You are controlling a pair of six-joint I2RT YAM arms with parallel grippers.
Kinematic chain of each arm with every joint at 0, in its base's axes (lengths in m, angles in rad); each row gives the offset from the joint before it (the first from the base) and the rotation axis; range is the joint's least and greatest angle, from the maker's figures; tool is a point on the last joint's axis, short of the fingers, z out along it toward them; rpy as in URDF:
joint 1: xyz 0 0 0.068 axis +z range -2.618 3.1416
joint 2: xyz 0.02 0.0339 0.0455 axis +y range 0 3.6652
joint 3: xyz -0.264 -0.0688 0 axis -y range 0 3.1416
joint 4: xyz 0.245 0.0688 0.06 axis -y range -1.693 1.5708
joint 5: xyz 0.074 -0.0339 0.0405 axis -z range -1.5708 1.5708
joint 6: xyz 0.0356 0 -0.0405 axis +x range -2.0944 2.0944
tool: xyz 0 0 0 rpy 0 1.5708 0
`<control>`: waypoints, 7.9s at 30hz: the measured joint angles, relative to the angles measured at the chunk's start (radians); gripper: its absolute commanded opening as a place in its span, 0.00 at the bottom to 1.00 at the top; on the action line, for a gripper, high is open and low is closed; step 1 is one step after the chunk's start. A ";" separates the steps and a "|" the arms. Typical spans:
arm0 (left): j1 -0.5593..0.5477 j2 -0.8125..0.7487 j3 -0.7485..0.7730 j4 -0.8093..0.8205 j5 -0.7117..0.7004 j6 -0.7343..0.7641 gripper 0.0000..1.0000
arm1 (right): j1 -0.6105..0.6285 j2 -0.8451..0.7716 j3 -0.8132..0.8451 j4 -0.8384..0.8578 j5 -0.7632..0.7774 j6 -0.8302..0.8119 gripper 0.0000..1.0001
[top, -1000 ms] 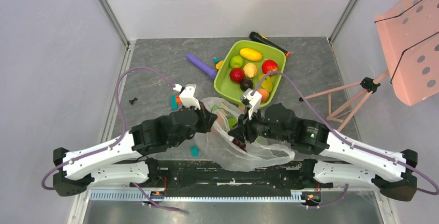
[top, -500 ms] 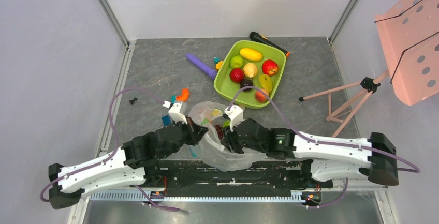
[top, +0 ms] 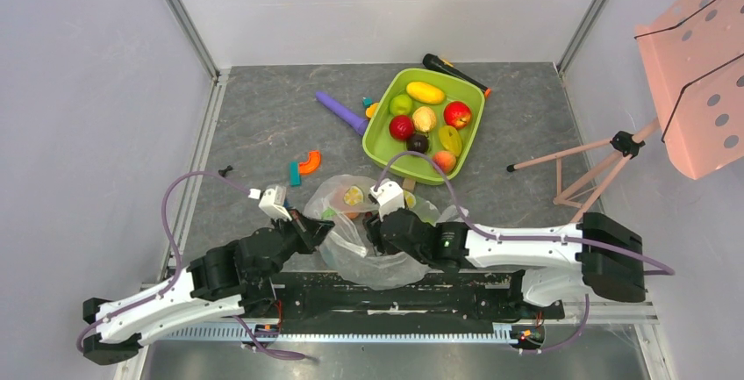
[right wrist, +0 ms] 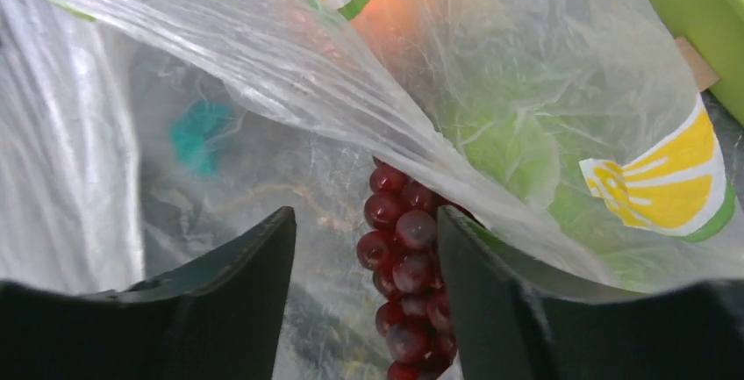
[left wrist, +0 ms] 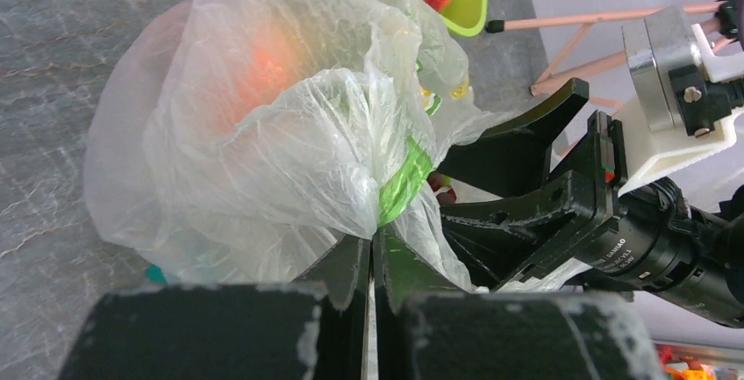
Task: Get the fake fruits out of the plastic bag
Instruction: Take out the fake fruit from the plastic bag, then place the fake fruit in the bin.
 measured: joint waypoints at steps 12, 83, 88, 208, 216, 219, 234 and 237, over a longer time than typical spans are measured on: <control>0.000 -0.008 -0.048 -0.110 -0.013 -0.106 0.02 | -0.034 0.150 0.072 0.106 0.022 -0.064 0.97; 0.847 1.037 0.265 0.385 0.633 0.196 0.93 | -0.205 0.195 -0.141 0.649 -0.250 -0.076 0.98; 0.840 1.109 0.262 0.404 0.634 0.195 0.73 | -0.206 0.201 -0.132 0.650 -0.267 -0.091 0.98; 0.700 0.973 0.087 0.554 0.751 0.215 0.02 | -0.684 0.631 0.830 -0.213 -0.522 -0.430 0.62; 0.700 0.965 0.087 0.552 0.745 0.215 0.02 | -0.686 0.637 0.830 -0.227 -0.461 -0.436 0.77; 0.700 0.962 0.087 0.551 0.744 0.216 0.02 | -0.688 0.649 0.830 -0.231 -0.450 -0.438 0.86; 0.700 0.945 0.079 0.551 0.738 0.215 0.02 | -0.694 0.629 0.822 -0.259 -0.428 -0.452 0.93; 0.700 0.927 0.074 0.551 0.737 0.215 0.02 | -0.694 0.513 0.755 -0.265 -0.442 -0.452 0.83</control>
